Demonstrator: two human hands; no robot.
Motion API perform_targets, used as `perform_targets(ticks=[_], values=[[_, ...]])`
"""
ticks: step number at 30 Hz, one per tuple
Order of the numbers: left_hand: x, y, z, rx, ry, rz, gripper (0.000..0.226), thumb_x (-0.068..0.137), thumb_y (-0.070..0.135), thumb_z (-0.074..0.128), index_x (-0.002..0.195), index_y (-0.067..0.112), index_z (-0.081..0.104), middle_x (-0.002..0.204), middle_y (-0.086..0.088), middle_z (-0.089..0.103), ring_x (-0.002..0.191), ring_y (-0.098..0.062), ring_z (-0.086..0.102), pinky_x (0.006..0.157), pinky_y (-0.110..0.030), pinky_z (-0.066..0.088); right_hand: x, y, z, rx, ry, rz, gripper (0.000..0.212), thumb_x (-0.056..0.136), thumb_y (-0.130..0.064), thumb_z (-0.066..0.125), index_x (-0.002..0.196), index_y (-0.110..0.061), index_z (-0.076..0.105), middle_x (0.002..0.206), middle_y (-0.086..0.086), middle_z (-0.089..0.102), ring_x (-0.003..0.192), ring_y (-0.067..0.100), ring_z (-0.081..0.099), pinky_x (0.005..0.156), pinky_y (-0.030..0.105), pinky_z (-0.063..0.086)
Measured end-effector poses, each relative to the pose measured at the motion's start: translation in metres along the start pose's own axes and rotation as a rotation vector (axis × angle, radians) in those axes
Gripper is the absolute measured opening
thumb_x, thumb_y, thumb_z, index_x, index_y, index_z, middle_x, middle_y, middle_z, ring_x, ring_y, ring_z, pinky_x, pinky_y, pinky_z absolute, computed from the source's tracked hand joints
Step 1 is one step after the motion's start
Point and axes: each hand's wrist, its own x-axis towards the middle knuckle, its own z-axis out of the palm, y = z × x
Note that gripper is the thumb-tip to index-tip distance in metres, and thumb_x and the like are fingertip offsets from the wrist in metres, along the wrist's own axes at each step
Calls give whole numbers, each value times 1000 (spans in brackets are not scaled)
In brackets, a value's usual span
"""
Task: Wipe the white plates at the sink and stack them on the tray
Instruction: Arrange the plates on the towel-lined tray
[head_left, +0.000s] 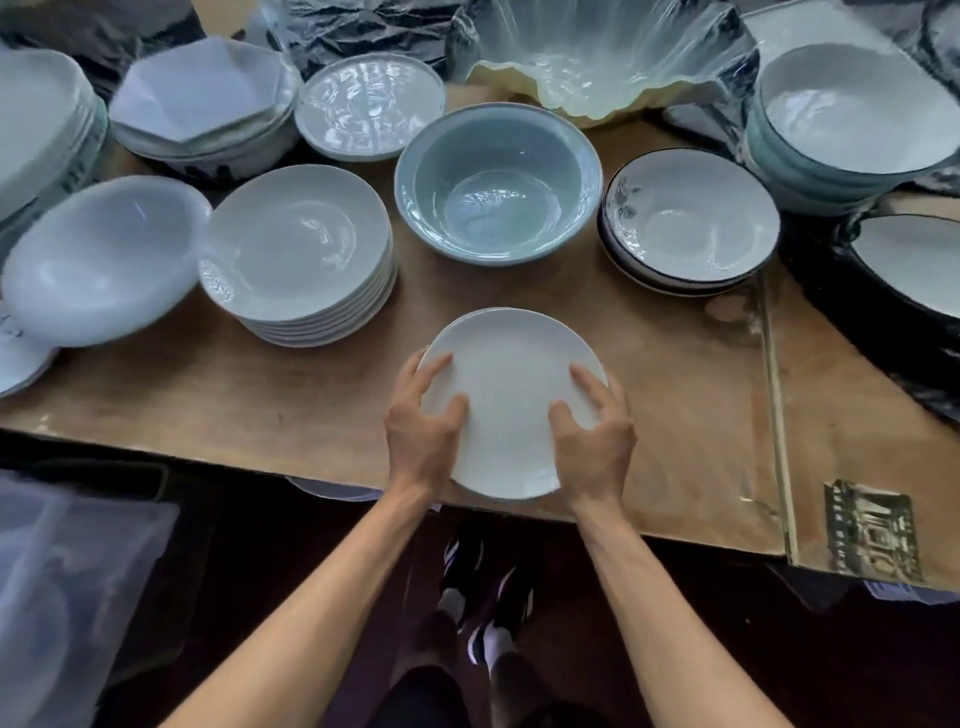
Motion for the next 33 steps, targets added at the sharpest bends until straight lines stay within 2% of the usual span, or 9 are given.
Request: perform_targets(ticks=[2, 4, 8, 13, 18, 22, 25, 29, 33], values=[[11, -6, 5, -2, 6, -11, 47, 76, 20, 65, 123, 24, 71, 143, 8, 54, 125, 5, 49, 104, -7, 35, 9, 3, 9, -6, 3, -3, 44, 83, -9, 68, 126, -18, 70, 137, -7, 56, 126, 5, 50, 111, 27, 40], [20, -11, 10, -4, 16, -11, 47, 76, 21, 65, 123, 25, 71, 143, 8, 54, 126, 3, 50, 105, -9, 36, 16, 5, 16, -11, 14, -3, 44, 83, -9, 68, 126, -18, 70, 140, -4, 56, 130, 11, 51, 112, 31, 41], [33, -20, 18, -13, 23, -25, 45, 77, 21, 64, 122, 28, 71, 146, 8, 54, 133, -1, 49, 109, -17, 37, 28, 9, 27, -36, 38, -19, 42, 83, -12, 69, 124, -18, 71, 140, -3, 56, 128, 8, 50, 107, 18, 38], [40, -24, 23, 22, 21, -11, 45, 78, 20, 64, 122, 27, 70, 147, 6, 54, 131, 3, 47, 102, -1, 30, 37, 13, 32, -50, 36, -21, 38, 85, -12, 70, 122, -17, 72, 138, -3, 58, 123, -1, 48, 99, 2, 33], [45, -26, 24, 33, 7, -20, 44, 79, 19, 63, 122, 23, 70, 146, 5, 55, 133, -1, 48, 104, -5, 32, 37, 18, 36, -55, 40, -3, 37, 86, -13, 69, 123, -16, 71, 141, -1, 56, 128, 3, 48, 106, 16, 39], [46, -28, 23, 38, 3, -12, 44, 79, 18, 63, 122, 22, 70, 146, 4, 55, 133, -1, 48, 105, -6, 32, 37, 20, 39, -69, 57, -15, 37, 87, -15, 69, 123, -17, 71, 144, -1, 54, 127, -3, 45, 105, 14, 38], [47, -30, 23, 49, 1, -4, 44, 79, 16, 63, 122, 21, 69, 145, 3, 56, 131, 0, 48, 105, -7, 33, 36, 22, 41, -89, 62, -37, 37, 87, -13, 69, 123, -16, 71, 145, 1, 53, 124, -8, 42, 102, 4, 32], [48, -31, 22, 68, -11, 23, 44, 79, 14, 63, 122, 19, 69, 143, 1, 56, 131, -1, 49, 105, -7, 33, 37, 24, 41, -144, 54, -70, 38, 85, -10, 68, 123, -16, 69, 143, 2, 53, 130, -2, 41, 101, 0, 27], [50, -30, 19, 128, -43, 40, 42, 83, 14, 65, 123, 23, 67, 142, 2, 55, 131, -7, 49, 109, -19, 37, 38, 23, 40, -175, 38, -103, 38, 84, -7, 68, 122, -13, 68, 139, 6, 55, 130, 8, 44, 100, -2, 24]])
